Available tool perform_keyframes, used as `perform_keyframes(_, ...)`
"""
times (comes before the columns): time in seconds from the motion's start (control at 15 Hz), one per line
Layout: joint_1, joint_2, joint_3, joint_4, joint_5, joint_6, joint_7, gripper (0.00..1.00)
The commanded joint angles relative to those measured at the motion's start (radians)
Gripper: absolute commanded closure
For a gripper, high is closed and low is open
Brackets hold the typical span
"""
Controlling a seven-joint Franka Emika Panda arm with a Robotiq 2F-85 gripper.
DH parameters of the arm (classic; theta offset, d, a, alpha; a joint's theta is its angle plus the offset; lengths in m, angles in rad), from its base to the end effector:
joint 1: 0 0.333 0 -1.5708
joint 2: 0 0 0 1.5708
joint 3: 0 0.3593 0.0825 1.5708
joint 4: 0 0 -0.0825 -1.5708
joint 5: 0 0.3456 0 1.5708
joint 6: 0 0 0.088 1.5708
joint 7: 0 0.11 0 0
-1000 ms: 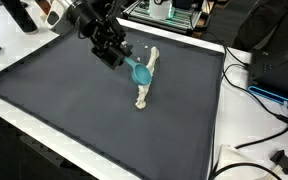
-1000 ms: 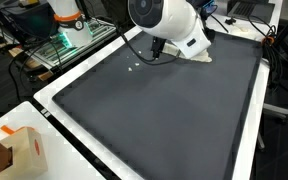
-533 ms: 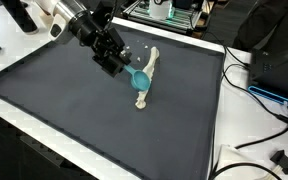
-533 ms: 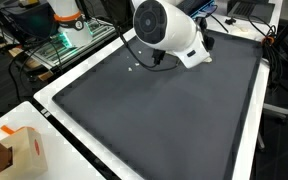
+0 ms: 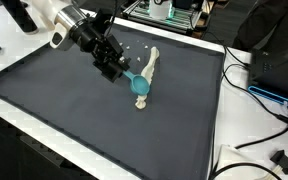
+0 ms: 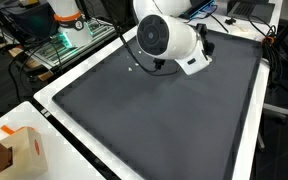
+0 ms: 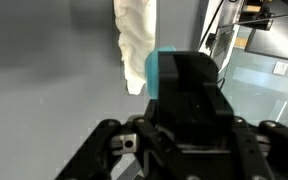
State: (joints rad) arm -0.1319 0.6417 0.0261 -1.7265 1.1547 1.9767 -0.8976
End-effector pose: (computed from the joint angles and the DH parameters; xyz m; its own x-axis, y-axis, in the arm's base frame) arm 0.6521 -0.0107 0.2752 0.9868 -0.0211 0.1607 0.1243 -0.5385 -0.8334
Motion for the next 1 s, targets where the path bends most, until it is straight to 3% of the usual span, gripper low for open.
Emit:
perform_keyframes(0.0, 0.002, 0.047, -0.010, 0.030, 0.011, 0.016, 0.024, 0.75)
perform_keyframes(0.93, 0.063, 0.109, -0.045, 0.083, -0.107, 0.099, 0.335, 0.75)
